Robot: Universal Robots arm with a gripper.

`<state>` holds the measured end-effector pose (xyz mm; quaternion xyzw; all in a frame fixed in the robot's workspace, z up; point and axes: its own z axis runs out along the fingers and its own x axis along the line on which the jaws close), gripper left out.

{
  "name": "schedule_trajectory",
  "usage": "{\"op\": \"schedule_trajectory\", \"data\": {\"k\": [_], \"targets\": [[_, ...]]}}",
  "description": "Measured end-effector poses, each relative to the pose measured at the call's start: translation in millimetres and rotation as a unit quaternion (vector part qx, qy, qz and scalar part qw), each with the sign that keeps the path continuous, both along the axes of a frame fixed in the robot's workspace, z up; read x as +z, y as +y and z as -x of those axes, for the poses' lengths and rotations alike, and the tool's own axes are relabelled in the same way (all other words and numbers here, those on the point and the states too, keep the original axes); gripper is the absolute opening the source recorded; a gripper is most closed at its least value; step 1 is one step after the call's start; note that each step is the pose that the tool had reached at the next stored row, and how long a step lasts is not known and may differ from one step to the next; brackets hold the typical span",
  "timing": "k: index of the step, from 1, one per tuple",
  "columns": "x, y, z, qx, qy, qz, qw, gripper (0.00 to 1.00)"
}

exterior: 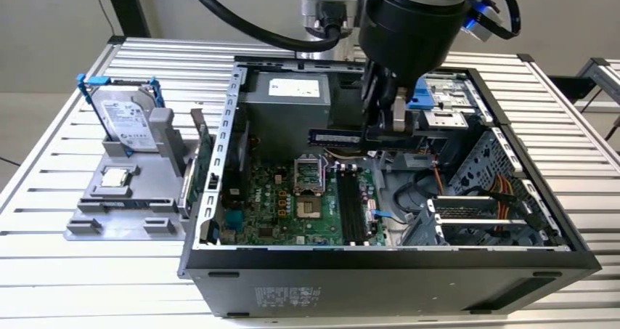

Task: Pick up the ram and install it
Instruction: 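Pick up the ram and move it above insertion slot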

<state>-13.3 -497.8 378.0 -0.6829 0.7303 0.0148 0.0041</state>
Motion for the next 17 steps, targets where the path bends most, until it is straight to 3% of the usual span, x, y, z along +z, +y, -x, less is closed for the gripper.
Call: {"op": "schedule_trajectory", "data": {"k": [17], "targets": [[0.0,0.0,-20.6,0.0,0.0,0.0001,1.0,0.0]]}}
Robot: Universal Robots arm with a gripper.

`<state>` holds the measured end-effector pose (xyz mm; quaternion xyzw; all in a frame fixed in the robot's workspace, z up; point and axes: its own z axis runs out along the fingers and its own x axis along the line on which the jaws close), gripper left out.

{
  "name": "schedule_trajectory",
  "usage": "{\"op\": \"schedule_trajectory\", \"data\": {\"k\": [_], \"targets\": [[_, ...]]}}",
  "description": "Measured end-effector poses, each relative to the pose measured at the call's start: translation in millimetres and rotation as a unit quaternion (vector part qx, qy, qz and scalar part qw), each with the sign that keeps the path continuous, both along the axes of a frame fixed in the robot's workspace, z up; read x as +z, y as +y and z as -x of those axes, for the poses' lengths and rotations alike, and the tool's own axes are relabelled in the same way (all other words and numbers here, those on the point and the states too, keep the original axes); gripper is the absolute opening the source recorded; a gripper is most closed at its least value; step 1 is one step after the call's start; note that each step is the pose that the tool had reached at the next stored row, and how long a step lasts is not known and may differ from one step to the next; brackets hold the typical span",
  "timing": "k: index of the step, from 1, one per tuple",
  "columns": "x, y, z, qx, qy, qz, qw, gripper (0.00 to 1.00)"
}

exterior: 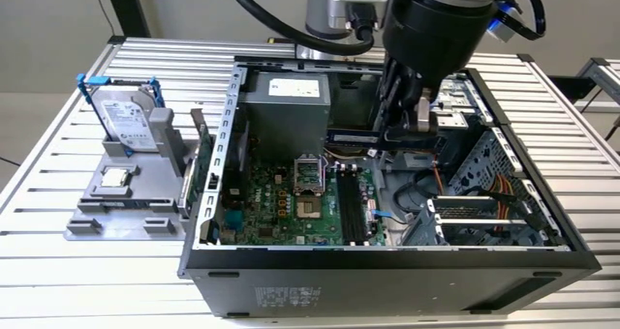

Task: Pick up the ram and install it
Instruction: 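Pick up the ram and move it above insertion slot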

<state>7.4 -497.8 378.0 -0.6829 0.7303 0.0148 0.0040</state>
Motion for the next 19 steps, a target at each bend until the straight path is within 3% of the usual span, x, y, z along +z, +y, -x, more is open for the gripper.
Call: {"op": "schedule_trajectory", "data": {"k": [19], "targets": [[0.0,0.0,-16.4,0.0,0.0,0.0,1.0,0.0]]}}
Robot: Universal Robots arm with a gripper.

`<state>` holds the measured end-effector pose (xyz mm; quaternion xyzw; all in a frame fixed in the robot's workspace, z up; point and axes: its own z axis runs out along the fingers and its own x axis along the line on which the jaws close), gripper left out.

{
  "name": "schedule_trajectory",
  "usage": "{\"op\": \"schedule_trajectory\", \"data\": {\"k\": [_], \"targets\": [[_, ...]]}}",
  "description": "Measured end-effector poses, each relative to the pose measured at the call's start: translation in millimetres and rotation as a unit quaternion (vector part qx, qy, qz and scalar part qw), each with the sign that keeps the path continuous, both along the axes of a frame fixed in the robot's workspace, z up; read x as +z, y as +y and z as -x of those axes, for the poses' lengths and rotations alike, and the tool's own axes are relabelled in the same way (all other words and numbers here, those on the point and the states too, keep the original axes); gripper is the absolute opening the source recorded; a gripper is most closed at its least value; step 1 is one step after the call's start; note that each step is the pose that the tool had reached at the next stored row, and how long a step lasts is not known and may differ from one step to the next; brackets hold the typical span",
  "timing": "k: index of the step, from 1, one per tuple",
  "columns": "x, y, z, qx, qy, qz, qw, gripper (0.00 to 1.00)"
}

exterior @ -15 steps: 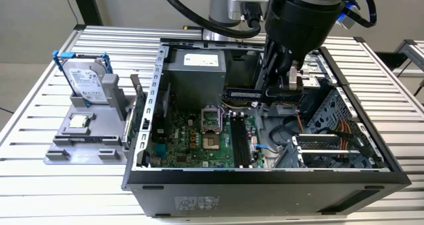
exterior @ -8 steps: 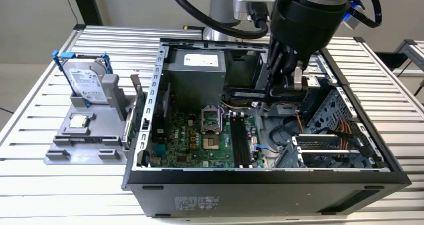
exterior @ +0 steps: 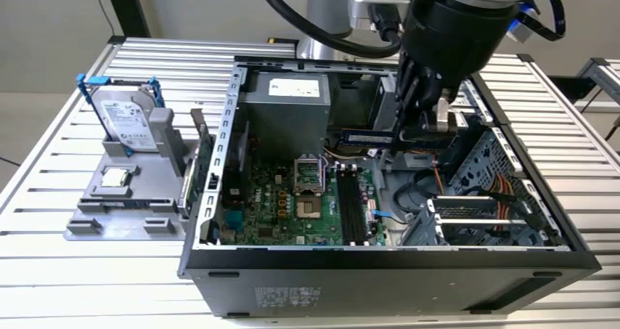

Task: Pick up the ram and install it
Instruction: 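Pick up the ram and move it above insertion slot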

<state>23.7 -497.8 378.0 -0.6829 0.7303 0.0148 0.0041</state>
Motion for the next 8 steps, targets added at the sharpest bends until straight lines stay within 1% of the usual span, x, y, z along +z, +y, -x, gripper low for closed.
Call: {"op": "schedule_trajectory", "data": {"k": [8], "targets": [[0.0,0.0,-3.8,0.0,0.0,0.0,1.0,0.0]]}}
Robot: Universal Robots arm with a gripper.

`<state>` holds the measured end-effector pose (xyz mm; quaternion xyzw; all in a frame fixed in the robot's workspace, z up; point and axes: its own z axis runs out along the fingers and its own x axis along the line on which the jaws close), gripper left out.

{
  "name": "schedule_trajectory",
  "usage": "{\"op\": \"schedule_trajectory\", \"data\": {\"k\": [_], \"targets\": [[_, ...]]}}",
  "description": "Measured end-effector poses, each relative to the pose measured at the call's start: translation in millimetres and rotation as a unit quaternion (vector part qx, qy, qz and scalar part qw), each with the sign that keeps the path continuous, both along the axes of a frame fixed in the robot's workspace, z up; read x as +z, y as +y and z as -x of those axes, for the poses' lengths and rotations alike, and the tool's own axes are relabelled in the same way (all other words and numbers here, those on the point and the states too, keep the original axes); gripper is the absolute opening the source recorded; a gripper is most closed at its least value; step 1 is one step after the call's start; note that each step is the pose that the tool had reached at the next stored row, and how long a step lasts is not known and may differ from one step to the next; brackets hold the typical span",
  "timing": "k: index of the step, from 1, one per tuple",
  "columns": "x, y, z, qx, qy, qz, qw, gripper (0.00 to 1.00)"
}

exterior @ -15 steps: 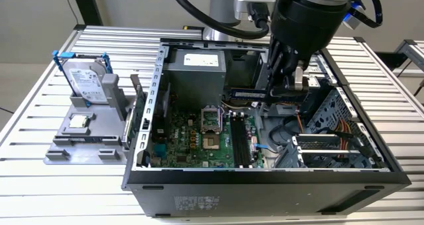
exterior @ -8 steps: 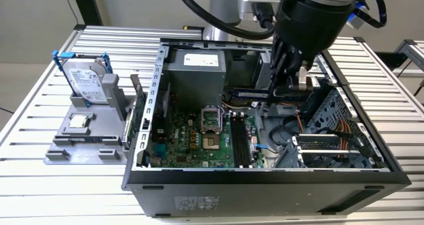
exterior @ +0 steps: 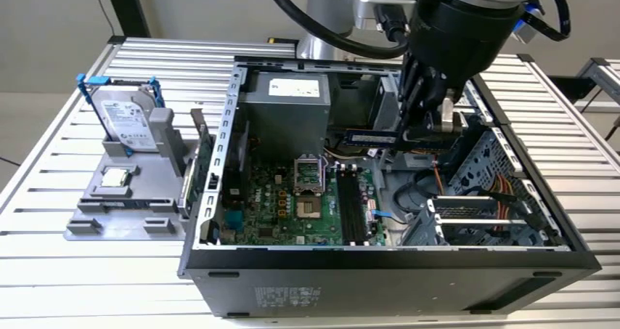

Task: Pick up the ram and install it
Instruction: 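Pick up the ram and move it above insertion slot, then insert the ram into the slot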

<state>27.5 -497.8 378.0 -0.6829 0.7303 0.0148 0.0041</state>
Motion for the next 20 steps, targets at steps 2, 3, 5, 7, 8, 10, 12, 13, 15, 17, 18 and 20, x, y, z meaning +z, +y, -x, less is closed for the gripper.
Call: {"op": "schedule_trajectory", "data": {"k": [2,3,5,7,8,10,12,13,15,17,18,20], "targets": [[0.0,0.0,-0.1,0.0,0.0,0.0,1.0,0.0],[0.0,0.0,-0.2,0.0,0.0,0.0,1.0,0.0],[0.0,0.0,-0.2,0.0,0.0,0.0,1.0,0.0],[0.0,0.2,-0.3,0.0,0.0,0.0,1.0,0.0],[0.0,1.2,-0.3,0.0,0.0,-0.0001,1.0,0.0],[0.1,4.8,-0.3,0.0,0.0,0.0001,1.0,0.0],[0.0,8.9,-0.3,0.0,0.0,0.0,1.0,0.0],[0.0,11.0,-0.2,0.0,0.0,0.0,1.0,0.0],[0.0,14.8,-0.3,0.0,0.0,0.0,1.0,0.0],[0.0,18.2,-0.2,0.0,0.0,0.0,1.0,0.0],[0.0,19.6,-0.3,0.0,0.0,0.0,1.0,0.0],[0.0,22.7,-0.3,0.0,0.0,0.0,1.0,0.0]]}}
